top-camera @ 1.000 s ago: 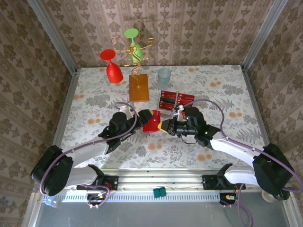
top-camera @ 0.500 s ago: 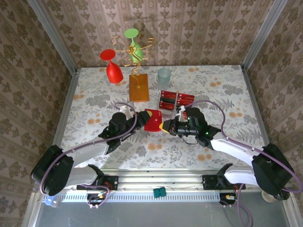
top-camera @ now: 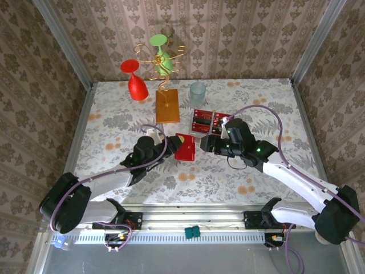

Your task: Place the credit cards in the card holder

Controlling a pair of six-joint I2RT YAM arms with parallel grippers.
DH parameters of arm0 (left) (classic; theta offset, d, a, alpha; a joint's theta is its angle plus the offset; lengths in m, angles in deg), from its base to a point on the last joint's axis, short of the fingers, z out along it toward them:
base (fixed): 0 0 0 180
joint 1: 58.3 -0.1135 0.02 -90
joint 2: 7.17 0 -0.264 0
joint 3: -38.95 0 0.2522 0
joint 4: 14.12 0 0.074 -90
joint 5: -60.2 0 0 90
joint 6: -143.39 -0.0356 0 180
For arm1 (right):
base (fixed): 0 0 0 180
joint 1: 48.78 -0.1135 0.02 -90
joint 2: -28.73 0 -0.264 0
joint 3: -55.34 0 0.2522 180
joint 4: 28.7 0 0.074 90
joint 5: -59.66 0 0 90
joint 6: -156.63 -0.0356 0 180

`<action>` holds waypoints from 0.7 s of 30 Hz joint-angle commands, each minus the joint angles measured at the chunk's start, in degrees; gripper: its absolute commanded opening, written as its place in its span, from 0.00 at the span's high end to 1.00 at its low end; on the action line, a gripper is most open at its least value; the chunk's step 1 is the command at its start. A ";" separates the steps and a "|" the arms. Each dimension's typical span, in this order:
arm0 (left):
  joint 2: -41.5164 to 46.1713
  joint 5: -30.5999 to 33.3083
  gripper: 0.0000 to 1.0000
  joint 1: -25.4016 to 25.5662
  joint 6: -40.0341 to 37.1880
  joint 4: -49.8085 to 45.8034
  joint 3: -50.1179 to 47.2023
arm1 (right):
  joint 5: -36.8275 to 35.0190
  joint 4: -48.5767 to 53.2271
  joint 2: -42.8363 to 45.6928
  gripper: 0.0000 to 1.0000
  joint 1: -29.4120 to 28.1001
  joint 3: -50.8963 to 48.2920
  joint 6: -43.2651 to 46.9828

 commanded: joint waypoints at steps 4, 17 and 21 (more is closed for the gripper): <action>0.17 2.25 1.00 1.16 -1.39 0.45 0.39 | -11.83 7.73 -6.52 0.37 -6.79 6.39 7.87; -0.22 4.23 1.00 2.30 -0.16 0.54 0.85 | -13.36 3.64 -15.54 0.37 -10.98 12.05 8.49; -0.39 4.31 1.00 2.44 0.41 1.42 0.74 | -15.19 3.11 -18.51 0.38 -11.43 12.36 7.75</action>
